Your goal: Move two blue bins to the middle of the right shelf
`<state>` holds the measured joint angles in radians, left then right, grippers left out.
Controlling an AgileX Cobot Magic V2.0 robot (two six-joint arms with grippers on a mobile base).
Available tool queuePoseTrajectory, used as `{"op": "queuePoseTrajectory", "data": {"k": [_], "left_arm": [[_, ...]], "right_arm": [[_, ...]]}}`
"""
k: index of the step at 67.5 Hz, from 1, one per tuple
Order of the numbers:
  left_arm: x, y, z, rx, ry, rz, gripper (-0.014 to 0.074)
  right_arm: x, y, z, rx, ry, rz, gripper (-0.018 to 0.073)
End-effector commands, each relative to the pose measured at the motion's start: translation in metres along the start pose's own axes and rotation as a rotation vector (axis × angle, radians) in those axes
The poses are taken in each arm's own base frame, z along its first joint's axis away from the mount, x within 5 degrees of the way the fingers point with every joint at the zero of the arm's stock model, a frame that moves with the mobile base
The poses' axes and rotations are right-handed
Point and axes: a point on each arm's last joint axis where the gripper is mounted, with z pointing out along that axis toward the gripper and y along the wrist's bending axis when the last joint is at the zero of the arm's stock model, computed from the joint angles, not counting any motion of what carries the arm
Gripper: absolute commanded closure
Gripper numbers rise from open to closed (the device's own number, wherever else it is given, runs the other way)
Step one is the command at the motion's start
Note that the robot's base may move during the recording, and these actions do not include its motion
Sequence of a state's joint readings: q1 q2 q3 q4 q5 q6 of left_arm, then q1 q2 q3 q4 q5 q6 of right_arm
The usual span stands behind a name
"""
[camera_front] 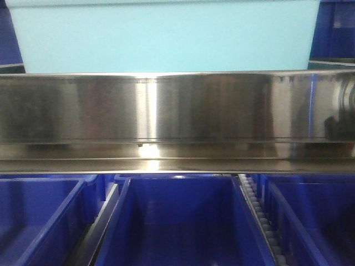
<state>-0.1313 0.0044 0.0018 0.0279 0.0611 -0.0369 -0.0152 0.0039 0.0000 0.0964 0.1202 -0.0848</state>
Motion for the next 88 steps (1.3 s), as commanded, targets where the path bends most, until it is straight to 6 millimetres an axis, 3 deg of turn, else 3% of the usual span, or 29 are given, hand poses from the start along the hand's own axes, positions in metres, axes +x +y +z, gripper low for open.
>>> {"op": "queuePoseTrajectory", "data": {"k": [1,39,68,78,88], "left_arm": [[-0.003,0.0,0.0,0.005,-0.032,-0.004,0.0707],[-0.004,0.0,0.0,0.005,-0.039,-0.004,0.0707],[-0.013,-0.001,-0.001,0.008,-0.137,-0.004,0.0707],[-0.024,-0.001,-0.004,0.013,-0.266,-0.005,0.0707],[-0.038,-0.001,-0.006,0.012,-0.291,-0.005,0.0707]], "right_arm": [[-0.002,0.0,0.0,0.003,-0.027,-0.014,0.0721],[-0.003,0.0,0.0,0.004,-0.033,-0.014,0.0721],[-0.012,-0.001,-0.001,0.012,-0.132,-0.014,0.0721],[-0.014,-0.001,-0.001,0.014,-0.158,-0.01,0.0721],[-0.056,0.0,-0.013,0.008,-0.252,0.001,0.0721]]}}
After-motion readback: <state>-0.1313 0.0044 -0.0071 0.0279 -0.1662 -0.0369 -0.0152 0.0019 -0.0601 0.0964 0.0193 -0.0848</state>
